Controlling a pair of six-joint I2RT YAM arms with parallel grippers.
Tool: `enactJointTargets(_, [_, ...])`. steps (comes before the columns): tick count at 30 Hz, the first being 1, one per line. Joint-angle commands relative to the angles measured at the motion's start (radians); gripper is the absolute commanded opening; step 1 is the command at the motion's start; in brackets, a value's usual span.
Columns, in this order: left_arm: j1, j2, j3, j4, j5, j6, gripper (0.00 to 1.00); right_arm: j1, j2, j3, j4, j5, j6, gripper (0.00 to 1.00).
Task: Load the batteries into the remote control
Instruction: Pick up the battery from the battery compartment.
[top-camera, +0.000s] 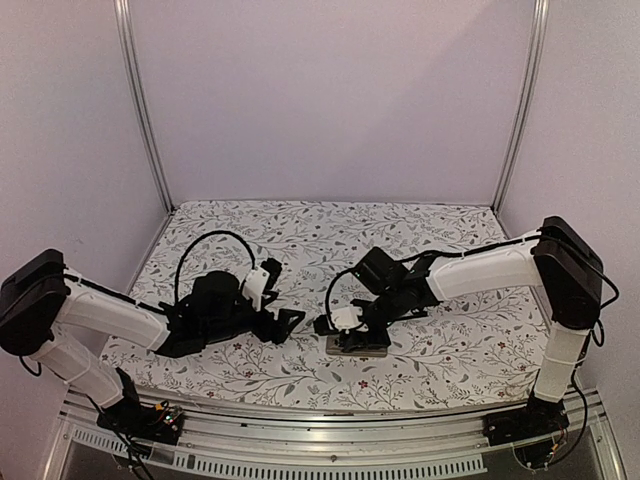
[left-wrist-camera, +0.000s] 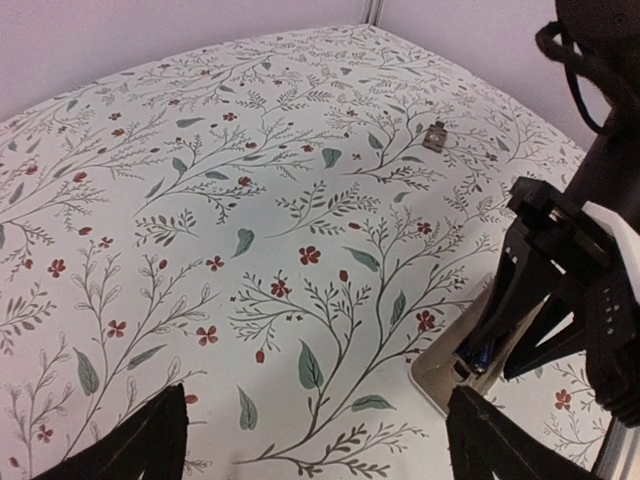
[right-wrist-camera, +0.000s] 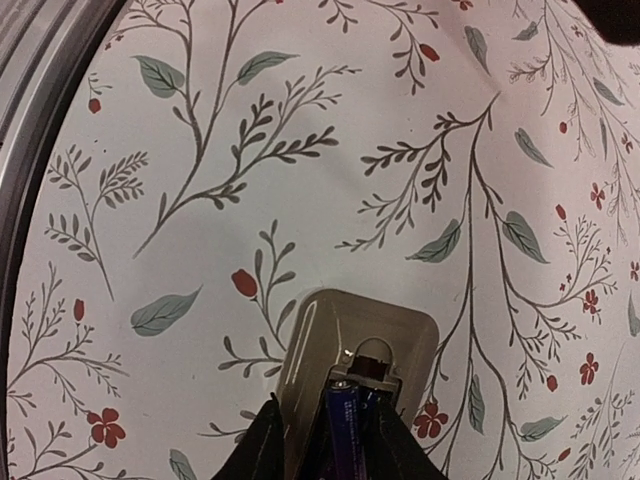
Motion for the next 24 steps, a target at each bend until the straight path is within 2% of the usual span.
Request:
enactJointTargets(1, [0.011,0.019,-0.004,0.023,0.0,0.016,0.89,-0.003,0.02,0.013,-0.017,0.023,0.012,0.28])
enactJointTargets(3, [0.012,0.023,0.002,0.018,-0.002,0.023,0.89,-0.003,0.022,0.009,-0.016,0.026,0.017,0.27])
enactJointTargets(16, [0.013,0.025,0.004,0.01,-0.004,0.039,0.89,-0.003,0.015,0.012,-0.015,0.036,0.078,0.06])
enactJointTargets(24, [0.013,0.03,-0.004,0.014,-0.003,0.054,0.89,-0.003,0.007,0.014,-0.007,0.014,0.182,0.02])
